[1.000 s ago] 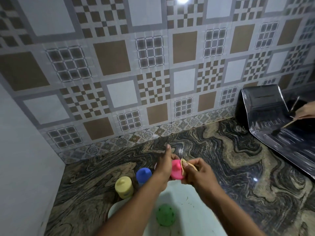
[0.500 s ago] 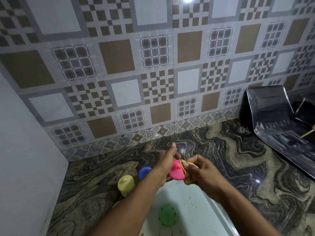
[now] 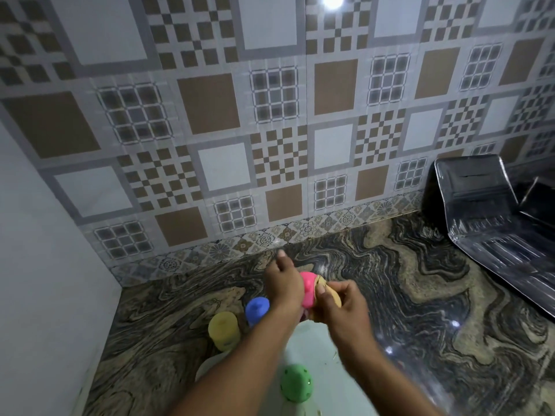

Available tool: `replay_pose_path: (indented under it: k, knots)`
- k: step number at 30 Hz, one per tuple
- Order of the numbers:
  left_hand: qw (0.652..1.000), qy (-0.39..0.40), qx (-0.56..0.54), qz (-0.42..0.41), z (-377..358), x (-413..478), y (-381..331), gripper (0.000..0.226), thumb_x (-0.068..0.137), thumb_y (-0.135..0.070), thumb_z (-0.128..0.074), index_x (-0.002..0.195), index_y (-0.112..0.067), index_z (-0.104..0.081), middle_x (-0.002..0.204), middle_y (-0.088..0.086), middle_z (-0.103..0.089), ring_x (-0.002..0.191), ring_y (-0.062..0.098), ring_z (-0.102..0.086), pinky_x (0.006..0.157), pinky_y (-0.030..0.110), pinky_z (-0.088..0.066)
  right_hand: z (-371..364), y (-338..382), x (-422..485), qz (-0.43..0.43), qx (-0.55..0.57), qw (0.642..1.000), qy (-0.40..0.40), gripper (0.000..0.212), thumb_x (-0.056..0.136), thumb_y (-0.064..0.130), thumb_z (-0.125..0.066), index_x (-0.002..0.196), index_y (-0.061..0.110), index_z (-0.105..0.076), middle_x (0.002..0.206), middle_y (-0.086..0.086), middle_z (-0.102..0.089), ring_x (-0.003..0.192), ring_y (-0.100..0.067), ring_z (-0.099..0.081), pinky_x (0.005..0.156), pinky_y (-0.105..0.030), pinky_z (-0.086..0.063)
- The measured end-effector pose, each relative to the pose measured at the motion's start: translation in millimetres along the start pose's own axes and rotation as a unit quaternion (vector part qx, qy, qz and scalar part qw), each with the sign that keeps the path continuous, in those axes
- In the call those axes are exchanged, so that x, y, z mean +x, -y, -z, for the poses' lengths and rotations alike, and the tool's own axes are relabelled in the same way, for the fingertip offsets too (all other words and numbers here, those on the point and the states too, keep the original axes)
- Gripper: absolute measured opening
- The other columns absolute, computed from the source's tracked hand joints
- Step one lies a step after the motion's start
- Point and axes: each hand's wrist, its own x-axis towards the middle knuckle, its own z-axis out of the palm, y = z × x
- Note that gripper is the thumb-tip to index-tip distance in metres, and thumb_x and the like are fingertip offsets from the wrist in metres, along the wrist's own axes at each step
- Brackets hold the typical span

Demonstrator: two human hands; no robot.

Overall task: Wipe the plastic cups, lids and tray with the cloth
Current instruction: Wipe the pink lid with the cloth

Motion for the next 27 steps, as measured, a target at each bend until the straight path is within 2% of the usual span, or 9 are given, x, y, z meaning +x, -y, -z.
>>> replay_pose_path:
  k: [2,4,7,10,13,18,22,25,27]
  knots:
    - [0.996,-0.069,-0.053,0.017,-5,-6,-4,0.043,0.108,-0.034,-0.036,0.108,-0.004,-0.067,0.109,0.017,-0.069,0.101,0.033,-0.062,0.077,0.029,-0.039,-14,-9,-10,0.037,0.011,0.996,-0.08,0.013,0.089,0.029,-0.07,0.088,0.026,-0.057,0.088,-0.016,-0.068,0.083,-0.043,-0.067,0.074,-0.054,-0.058]
    - [0.997,-0.053,-0.047,0.029,-4,-8,1,0.046,0.108,-0.037,-0.033,0.103,-0.005,-0.067,0.112,0.02,-0.068,0.098,0.034,-0.063,0.075,0.031,-0.042,-12,-8,-9,0.041,0.023,0.995,-0.084,0.013,0.091,0.022,-0.07,0.089,0.019,-0.058,0.088,-0.018,-0.068,0.083,-0.045,-0.067,0.074,-0.056,-0.058]
    - [0.995,0.07,0.022,-0.07,11,0,10,0.042,0.102,-0.045,-0.041,0.081,-0.015,-0.061,0.087,0.009,-0.067,0.08,0.029,-0.06,0.065,0.03,-0.043,11,2,8,0.03,0.006,0.999,-0.015,0.015,0.09,0.018,-0.072,0.092,0.012,-0.058,0.083,-0.023,-0.068,0.068,-0.035,-0.064,0.063,-0.049,-0.057]
    - [0.952,0.224,0.088,-0.188,34,11,22,0.027,0.083,-0.045,-0.062,0.102,-0.026,-0.068,0.102,-0.006,-0.068,0.098,0.014,-0.066,0.084,0.035,-0.056,29,11,24,-0.007,0.006,1.0,0.016,0.014,0.093,0.009,-0.067,0.093,0.003,-0.055,0.074,-0.021,-0.063,0.058,-0.025,-0.058,0.052,-0.036,-0.051]
    - [0.893,0.284,0.194,-0.292,48,14,29,0.035,0.081,-0.036,-0.075,0.115,-0.032,-0.071,0.119,-0.015,-0.063,0.112,-0.001,-0.059,0.096,0.025,-0.05,28,13,27,-0.03,0.017,0.998,0.053,0.018,0.095,0.01,-0.065,0.1,-0.002,-0.052,0.074,-0.024,-0.062,0.056,-0.026,-0.058,0.05,-0.034,-0.05]
    - [0.865,0.363,0.218,-0.268,64,24,20,0.031,0.085,-0.023,-0.076,0.112,-0.037,-0.074,0.115,-0.01,-0.061,0.105,0.006,-0.063,0.093,0.029,-0.054,20,11,27,-0.075,0.037,0.991,0.105,0.016,0.098,0.008,-0.06,0.101,-0.004,-0.051,0.068,-0.022,-0.059,0.049,-0.025,-0.053,0.047,-0.033,-0.044]
    - [0.87,0.342,0.236,-0.266,70,32,17,0.024,0.083,-0.024,-0.08,0.105,-0.032,-0.076,0.106,-0.01,-0.063,0.097,0.01,-0.065,0.089,0.033,-0.057,14,8,34,-0.12,0.06,0.984,0.114,0.012,0.098,0.009,-0.06,0.1,0.0,-0.053,0.065,-0.016,-0.059,0.049,-0.022,-0.053,0.047,-0.033,-0.045]
    - [0.901,0.253,0.205,-0.288,69,43,25,0.021,0.081,-0.028,-0.081,0.1,-0.033,-0.075,0.099,-0.011,-0.067,0.09,0.009,-0.067,0.085,0.039,-0.057,17,1,51,-0.124,0.074,0.989,0.029,0.014,0.097,0.012,-0.062,0.097,-0.001,-0.056,0.067,-0.016,-0.057,0.051,-0.02,-0.053,0.046,-0.03,-0.046]
    - [0.909,0.195,0.209,-0.304,71,55,34,0.019,0.08,-0.026,-0.08,0.099,-0.028,-0.075,0.098,-0.011,-0.068,0.088,0.011,-0.067,0.084,0.039,-0.056,24,-3,61,-0.137,0.077,0.987,-0.016,0.019,0.098,0.011,-0.059,0.081,0.003,-0.057,0.061,-0.012,-0.052,0.045,-0.017,-0.048,0.042,-0.025,-0.043]
